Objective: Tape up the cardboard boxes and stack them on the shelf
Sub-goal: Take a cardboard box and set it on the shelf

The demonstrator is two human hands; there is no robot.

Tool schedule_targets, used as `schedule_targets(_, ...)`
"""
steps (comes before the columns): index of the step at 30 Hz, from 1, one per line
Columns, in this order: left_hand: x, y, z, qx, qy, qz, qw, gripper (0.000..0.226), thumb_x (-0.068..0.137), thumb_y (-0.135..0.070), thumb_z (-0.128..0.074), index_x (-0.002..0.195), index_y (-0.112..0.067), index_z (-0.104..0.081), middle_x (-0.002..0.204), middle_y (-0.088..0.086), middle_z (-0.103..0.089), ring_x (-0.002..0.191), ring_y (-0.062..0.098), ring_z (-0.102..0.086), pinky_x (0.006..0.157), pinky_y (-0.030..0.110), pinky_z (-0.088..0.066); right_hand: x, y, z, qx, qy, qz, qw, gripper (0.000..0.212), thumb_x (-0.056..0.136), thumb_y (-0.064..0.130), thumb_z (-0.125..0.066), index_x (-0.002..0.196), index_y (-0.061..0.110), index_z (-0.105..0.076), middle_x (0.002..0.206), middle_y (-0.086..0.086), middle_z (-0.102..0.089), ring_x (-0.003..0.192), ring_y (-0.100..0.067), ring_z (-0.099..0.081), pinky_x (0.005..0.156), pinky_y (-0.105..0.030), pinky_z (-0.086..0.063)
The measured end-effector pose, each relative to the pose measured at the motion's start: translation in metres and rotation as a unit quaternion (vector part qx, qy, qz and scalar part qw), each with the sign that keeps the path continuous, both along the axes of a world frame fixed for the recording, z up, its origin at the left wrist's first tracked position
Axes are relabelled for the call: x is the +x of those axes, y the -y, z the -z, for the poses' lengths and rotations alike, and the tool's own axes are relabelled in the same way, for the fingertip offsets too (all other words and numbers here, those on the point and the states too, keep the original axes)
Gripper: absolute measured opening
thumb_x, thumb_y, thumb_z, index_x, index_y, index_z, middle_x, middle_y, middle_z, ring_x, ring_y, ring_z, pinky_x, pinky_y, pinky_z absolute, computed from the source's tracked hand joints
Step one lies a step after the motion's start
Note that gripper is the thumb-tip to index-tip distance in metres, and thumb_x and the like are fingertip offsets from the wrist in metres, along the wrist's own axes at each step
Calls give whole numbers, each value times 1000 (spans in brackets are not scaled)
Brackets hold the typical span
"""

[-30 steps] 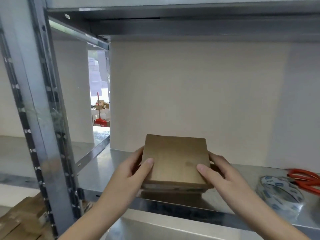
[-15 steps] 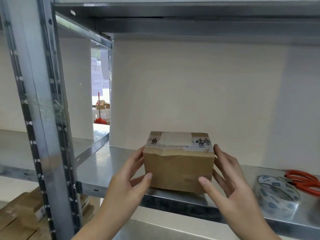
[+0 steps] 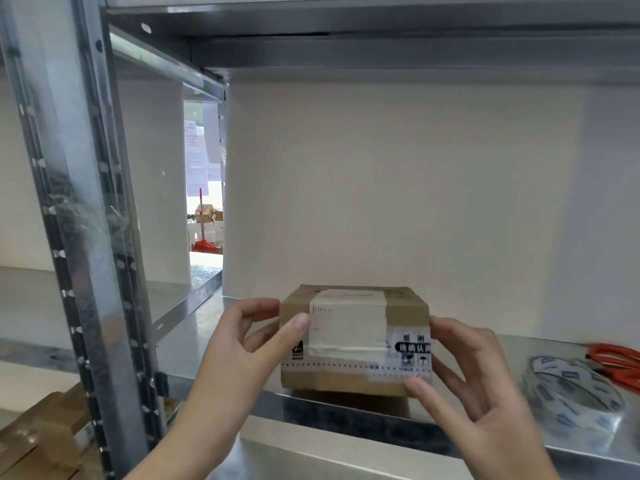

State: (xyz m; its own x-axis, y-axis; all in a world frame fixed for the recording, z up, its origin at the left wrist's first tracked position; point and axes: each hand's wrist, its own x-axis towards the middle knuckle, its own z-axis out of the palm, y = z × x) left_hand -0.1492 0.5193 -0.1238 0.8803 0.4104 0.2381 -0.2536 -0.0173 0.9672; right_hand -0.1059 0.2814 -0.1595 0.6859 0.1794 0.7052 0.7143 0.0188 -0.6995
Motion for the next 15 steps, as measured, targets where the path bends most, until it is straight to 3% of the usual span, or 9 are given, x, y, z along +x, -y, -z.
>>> schedule_targets(4, -2, -1, -2, -16, 5, 8, 1000, 63, 58, -63, -72, 117, -41, -65, 104, -22, -73, 108, 7, -66, 91, 30, -55, 6, 0, 12, -35, 106, 37, 993, 52, 80, 21, -79, 122, 38, -54, 124, 11, -54, 128, -17, -55, 99, -30, -53)
schedule_targets(7, -2, 0, 0, -71, 4, 22, 997, 56, 57, -56, -75, 110, -39, -70, 102, -13, -77, 109, 15, -68, 99, 38, -51, 7, -2, 16, -55, 197, 70, 976, 64, 75, 18, -81, 127, 34, -48, 126, 13, -50, 128, -15, -55, 97, -35, -55)
schedule_targets(9, -6, 2, 0, -60, -6, 55, 997, 53, 61, -51, -74, 111, -33, -71, 99, -5, -78, 101, 18, -72, 94, 38, -53, 6, -5, 16, -51, 247, 95, 963, 64, 75, 15, -77, 129, 34, -46, 126, 15, -48, 123, -15, -57, 96, -36, -56)
schedule_targets(12, -14, 6, -2, -11, 12, 69, 997, 47, 69, -46, -72, 114, -33, -70, 99, -6, -78, 95, 14, -74, 81, 30, -60, 6, -7, 10, -37, 244, 92, 965, 64, 71, 20, -78, 126, 32, -46, 128, 13, -45, 122, -15, -55, 93, -29, -56)
schedule_targets(15, -20, 6, -3, -4, 57, 61, 997, 51, 67, -37, -75, 118, -35, -68, 102, -7, -78, 96, 11, -74, 77, 22, -60, 3, -5, 5, -25, 172, 61, 983, 73, 67, 43, -88, 126, 34, -47, 126, 4, -45, 120, -23, -53, 96, -31, -54)
